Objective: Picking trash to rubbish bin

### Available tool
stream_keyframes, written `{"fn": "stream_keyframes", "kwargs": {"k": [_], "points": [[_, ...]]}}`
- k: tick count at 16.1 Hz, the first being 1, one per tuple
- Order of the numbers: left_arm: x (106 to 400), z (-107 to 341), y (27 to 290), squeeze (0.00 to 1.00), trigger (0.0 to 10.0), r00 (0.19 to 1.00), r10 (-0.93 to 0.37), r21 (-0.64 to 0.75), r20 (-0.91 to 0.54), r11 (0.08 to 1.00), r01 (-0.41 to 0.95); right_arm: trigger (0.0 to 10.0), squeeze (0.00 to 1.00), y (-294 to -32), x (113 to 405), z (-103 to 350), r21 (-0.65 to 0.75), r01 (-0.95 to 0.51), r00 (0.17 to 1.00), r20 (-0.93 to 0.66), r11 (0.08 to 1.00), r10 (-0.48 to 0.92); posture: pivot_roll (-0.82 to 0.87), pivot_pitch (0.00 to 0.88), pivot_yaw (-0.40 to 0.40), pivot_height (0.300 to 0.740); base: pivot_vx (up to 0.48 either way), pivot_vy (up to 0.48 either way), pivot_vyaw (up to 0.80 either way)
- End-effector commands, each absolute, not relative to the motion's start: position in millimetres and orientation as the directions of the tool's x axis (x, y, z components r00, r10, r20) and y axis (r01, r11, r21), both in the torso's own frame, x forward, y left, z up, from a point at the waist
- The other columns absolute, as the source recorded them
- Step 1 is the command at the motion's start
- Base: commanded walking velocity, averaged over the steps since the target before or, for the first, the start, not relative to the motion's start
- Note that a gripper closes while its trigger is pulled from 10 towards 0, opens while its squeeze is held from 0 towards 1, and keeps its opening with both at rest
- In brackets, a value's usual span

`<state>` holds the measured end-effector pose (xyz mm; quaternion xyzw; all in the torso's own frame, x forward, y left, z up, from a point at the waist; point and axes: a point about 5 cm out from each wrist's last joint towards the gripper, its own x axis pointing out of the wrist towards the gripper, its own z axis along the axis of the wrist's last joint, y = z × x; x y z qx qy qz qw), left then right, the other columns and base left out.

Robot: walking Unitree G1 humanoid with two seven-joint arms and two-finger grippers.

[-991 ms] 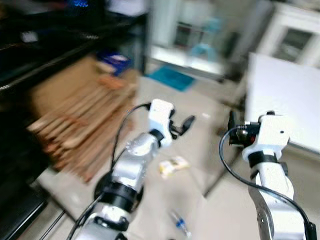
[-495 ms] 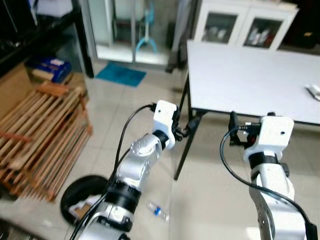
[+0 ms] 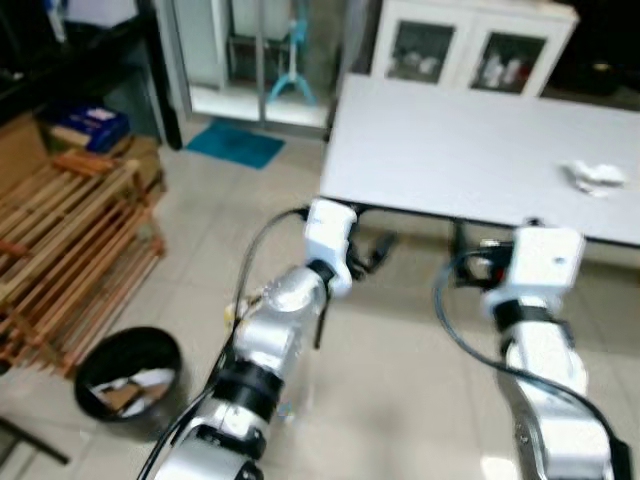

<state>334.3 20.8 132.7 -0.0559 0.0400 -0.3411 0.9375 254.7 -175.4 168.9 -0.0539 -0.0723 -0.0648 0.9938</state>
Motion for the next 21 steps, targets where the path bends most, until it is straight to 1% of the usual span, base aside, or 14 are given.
{"fn": "stream_keyframes", "kwargs": {"k": [1, 7, 8, 12, 13, 15, 21], "points": [[337.1, 137.5, 19.7, 0.0, 10.0, 0.77, -0.637, -0.123, -0.025, 0.767, 0.63, 10.0, 0.0, -171.6, 255.6, 171.2, -0.091, 0.124, 0.981, 0.158, 0.988, -0.109, 0.09, 0.005, -0.056, 0.74, 0.0, -0.469, 0.0], [338.6, 137.8, 18.8, 0.0, 10.0, 0.771, -0.636, -0.118, -0.026, 0.768, 0.63, 10.0, 0.0, -171.7, 256.3, 172.2, -0.09, 0.13, 0.98, 0.166, 0.987, -0.113, 0.09, 0.004, -0.051, 0.74, 0.0, -0.469, 0.0], [338.9, 136.2, 19.0, 0.0, 10.0, 0.778, -0.627, -0.137, -0.035, 0.774, 0.618, 10.0, 0.0, -171.2, 256.3, 172.2, -0.09, 0.131, 0.979, 0.167, 0.987, -0.115, 0.09, 0.004, -0.05, 0.74, 0.0, 0.0, 0.0], [339.7, 136.5, 20.0, 0.0, 10.0, 0.776, -0.629, -0.141, -0.03, 0.772, 0.62, 10.0, 0.0, -170.5, 255.9, 172.6, -0.083, 0.137, 0.978, 0.172, 0.987, -0.121, 0.1, 0.008, -0.047, 0.74, 0.0, 0.0, 0.0], [340.6, 136.9, 21.2, 0.0, 10.0, 0.778, -0.627, -0.123, -0.032, 0.775, 0.62, 10.0, 0.0, -171.4, 255.6, 172.7, -0.079, 0.143, 0.976, 0.174, 0.987, -0.127, 0.09, 0.009, -0.046, 0.74, 0.0, 0.0, 0.0], [342.2, 137.9, 22.6, 0.0, 10.0, 0.778, -0.627, -0.108, -0.031, 0.776, 0.621, 10.0, 0.0, -173.7, 254.9, 175.3, -0.063, 0.162, 0.971, 0.19, 0.985, -0.148, 0.09, 0.009, -0.043, 0.74, 0.332, 0.0, 0.0], [344.2, 141.2, 21.8, 0.0, 10.0, 0.769, -0.638, -0.093, -0.021, 0.767, 0.634, 10.0, 0.0, -178.3, 255.3, 178.8, -0.04, 0.201, 0.959, 0.21, 0.979, -0.189, 0.09, 0.005, -0.036, 0.74, 0.48, 0.0, 0.0]]}}
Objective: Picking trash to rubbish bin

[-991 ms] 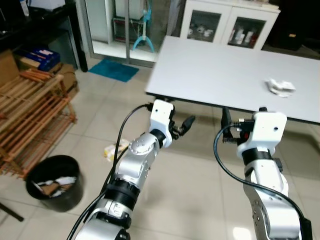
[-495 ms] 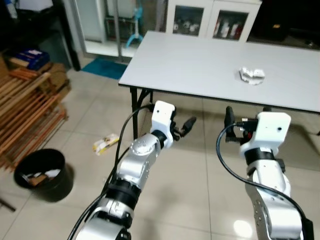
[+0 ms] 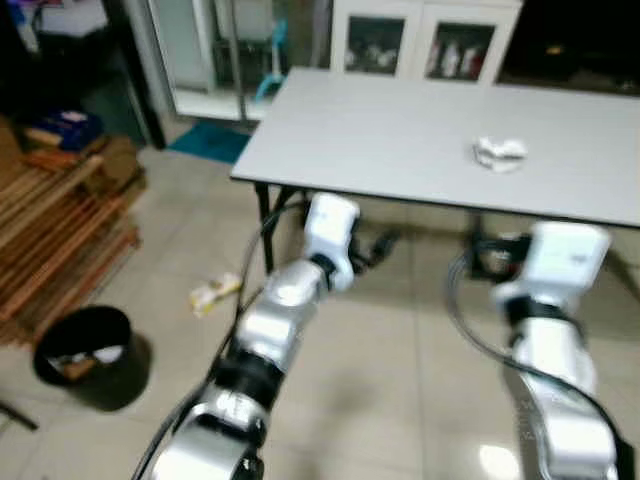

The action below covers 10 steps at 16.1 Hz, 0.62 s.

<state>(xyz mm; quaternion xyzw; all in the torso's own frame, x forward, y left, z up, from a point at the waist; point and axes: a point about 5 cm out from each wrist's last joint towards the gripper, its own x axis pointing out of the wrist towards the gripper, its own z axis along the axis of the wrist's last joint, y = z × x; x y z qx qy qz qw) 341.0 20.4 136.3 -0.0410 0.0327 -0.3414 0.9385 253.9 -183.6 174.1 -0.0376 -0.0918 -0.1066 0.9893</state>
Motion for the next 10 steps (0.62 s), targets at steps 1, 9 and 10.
{"fn": "stream_keyframes", "kwargs": {"k": [1, 9, 10], "points": [[343.3, 141.0, 20.6, 0.0, 10.0, 0.765, -0.643, -0.092, -0.02, 0.763, 0.639, 10.0, 0.0, -178.8, 255.9, 179.3, -0.042, 0.207, 0.957, 0.215, 0.978, -0.193, 0.09, 0.001, -0.034, 0.74, 0.48, 0.0, 0.0], [344.3, 140.9, 21.0, 0.0, 10.0, 0.766, -0.642, -0.088, -0.019, 0.764, 0.639, 10.0, 0.0, -177.6, 259.8, 182.3, -0.043, 0.212, 0.952, 0.235, 0.976, -0.196, 0.1, 0.0, -0.033, 0.74, 0.48, 0.0, -0.37], [344.0, 140.4, 21.2, 0.0, 10.0, 0.766, -0.643, -0.089, -0.02, 0.764, 0.639, 10.0, 0.0, -175.9, 259.9, 182.4, -0.043, 0.207, 0.952, 0.238, 0.977, -0.191, 0.1, 0.0, -0.032, 0.74, 0.48, 0.0, 0.0]]}}
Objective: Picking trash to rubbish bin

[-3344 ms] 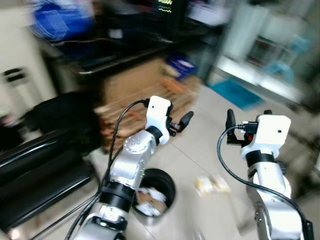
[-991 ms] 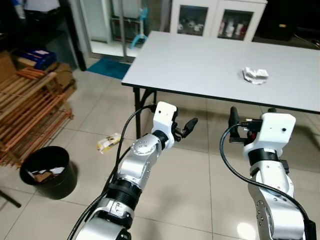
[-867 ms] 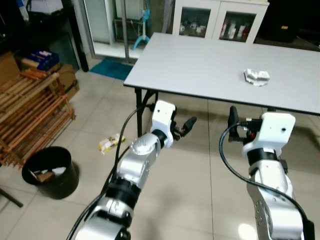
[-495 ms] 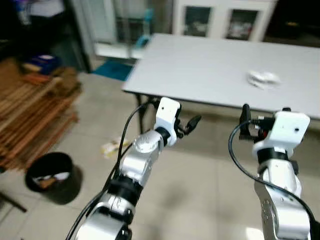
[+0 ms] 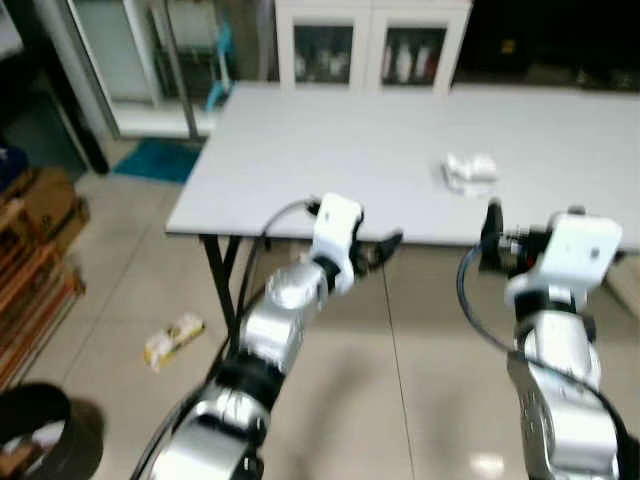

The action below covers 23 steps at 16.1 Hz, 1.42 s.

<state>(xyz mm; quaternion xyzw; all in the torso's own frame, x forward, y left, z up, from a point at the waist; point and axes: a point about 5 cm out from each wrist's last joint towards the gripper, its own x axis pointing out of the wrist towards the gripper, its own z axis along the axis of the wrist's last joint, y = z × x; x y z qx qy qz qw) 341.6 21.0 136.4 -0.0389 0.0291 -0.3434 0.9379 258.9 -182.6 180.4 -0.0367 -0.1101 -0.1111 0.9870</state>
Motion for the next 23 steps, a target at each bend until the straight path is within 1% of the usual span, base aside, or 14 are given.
{"fn": "stream_keyframes", "kwargs": {"k": [1, 7, 10, 14, 20, 23], "points": [[343.9, 140.1, 21.3, 0.0, 10.0, 0.766, -0.642, -0.088, -0.021, 0.764, 0.639, 10.0, 0.0, -175.2, 259.8, 182.3, -0.045, 0.205, 0.953, 0.238, 0.978, -0.189, 0.1, 0.0, -0.032, 0.74, 0.48, 0.0, 0.0], [345.0, 141.1, 21.8, 0.0, 10.0, 0.769, -0.639, -0.082, -0.019, 0.767, 0.636, 10.0, 0.0, -171.3, 261.7, 184.9, -0.038, 0.188, 0.953, 0.25, 0.981, -0.173, 0.1, 0.0, -0.028, 0.74, 0.48, 0.0, 0.0], [344.9, 141.1, 22.5, 0.0, 10.0, 0.77, -0.638, -0.081, -0.018, 0.768, 0.635, 10.0, 0.0, -171.5, 261.8, 186.0, -0.016, 0.195, 0.95, 0.252, 0.981, -0.185, 0.1, 0.0, -0.028, 0.74, 0.48, 0.0, 0.0], [346.2, 141.9, 24.1, 0.0, 10.0, 0.772, -0.635, -0.076, -0.016, 0.771, 0.633, 10.0, 0.0, -172.7, 262.1, 185.5, -0.028, 0.206, 0.949, 0.249, 0.978, -0.193, 0.1, 0.001, -0.028, 0.74, 0.48, 0.0, 0.0], [349.2, 144.6, 28.9, 0.0, 10.0, 0.78, -0.626, -0.065, -0.016, 0.779, 0.624, 10.0, 0.0, -177.4, 262.4, 181.3, 0.058, 0.252, 0.94, 0.223, 0.966, -0.259, 0.12, 0.011, -0.025, 0.74, 0.48, 0.0, 0.0], [350.1, 144.5, 36.0, 0.0, 10.0, 0.786, -0.617, -0.059, -0.03, 0.786, 0.615, 10.0, 0.0, -184.6, 263.9, 177.2, 0.154, 0.292, 0.929, 0.19, 0.944, -0.319, 0.13, 0.03, -0.015, 0.74, 0.092, 0.0, 0.0]]}}
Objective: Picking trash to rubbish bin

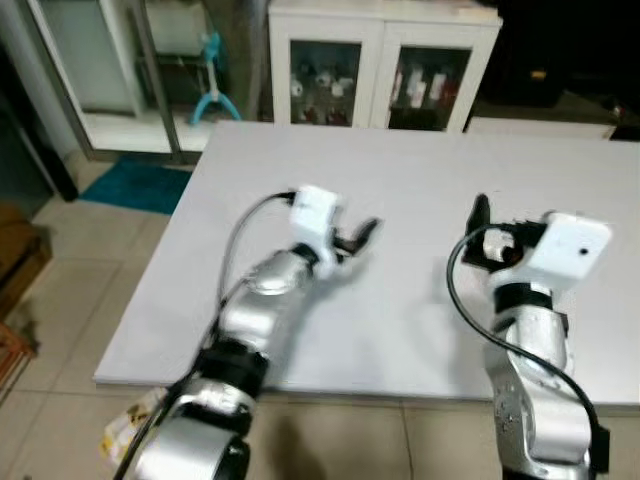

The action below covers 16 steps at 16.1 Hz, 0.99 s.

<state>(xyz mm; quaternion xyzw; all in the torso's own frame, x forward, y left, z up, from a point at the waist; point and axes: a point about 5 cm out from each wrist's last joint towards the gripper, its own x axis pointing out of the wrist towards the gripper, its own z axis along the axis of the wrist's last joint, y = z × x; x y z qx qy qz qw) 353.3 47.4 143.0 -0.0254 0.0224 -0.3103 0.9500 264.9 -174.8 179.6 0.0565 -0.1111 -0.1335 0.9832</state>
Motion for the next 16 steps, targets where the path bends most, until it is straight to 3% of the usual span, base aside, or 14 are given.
{"fn": "stream_keyframes", "kwargs": {"k": [1, 4, 13, 16], "points": [[350.1, 143.8, 40.2, 0.0, 10.0, 0.786, -0.618, -0.05, -0.036, 0.786, 0.616, 10.0, 0.0, -185.7, 263.7, 177.1, 0.164, 0.299, 0.926, 0.19, 0.94, -0.327, 0.13, 0.033, -0.013, 0.74, 0.0, 0.0, 0.0], [352.9, 137.3, 60.7, 0.0, 10.0, 0.803, -0.591, -0.018, -0.077, 0.806, 0.592, 10.0, 0.0, -185.3, 264.2, 175.6, 0.167, 0.309, 0.924, 0.18, 0.936, -0.337, 0.14, 0.047, -0.004, 0.74, 0.0, 0.0, -0.16], [353.6, 140.8, 70.0, 0.0, 10.0, 0.774, -0.626, 0.036, -0.095, 0.775, 0.631, 10.0, 0.0, -190.3, 269.9, 173.4, 0.175, 0.345, 0.912, 0.17, 0.922, -0.373, 0.16, 0.034, 0.01, 0.74, 0.0, 0.0, -0.77], [352.9, 141.3, 71.1, 0.0, 10.0, 0.772, -0.628, 0.038, -0.098, 0.773, 0.633, 10.0, 0.0, -191.5, 272.7, 175.1, 0.2, 0.344, 0.909, 0.175, 0.918, -0.379, 0.16, 0.043, 0.013, 0.74, 0.0, 0.0, 0.0]]}}
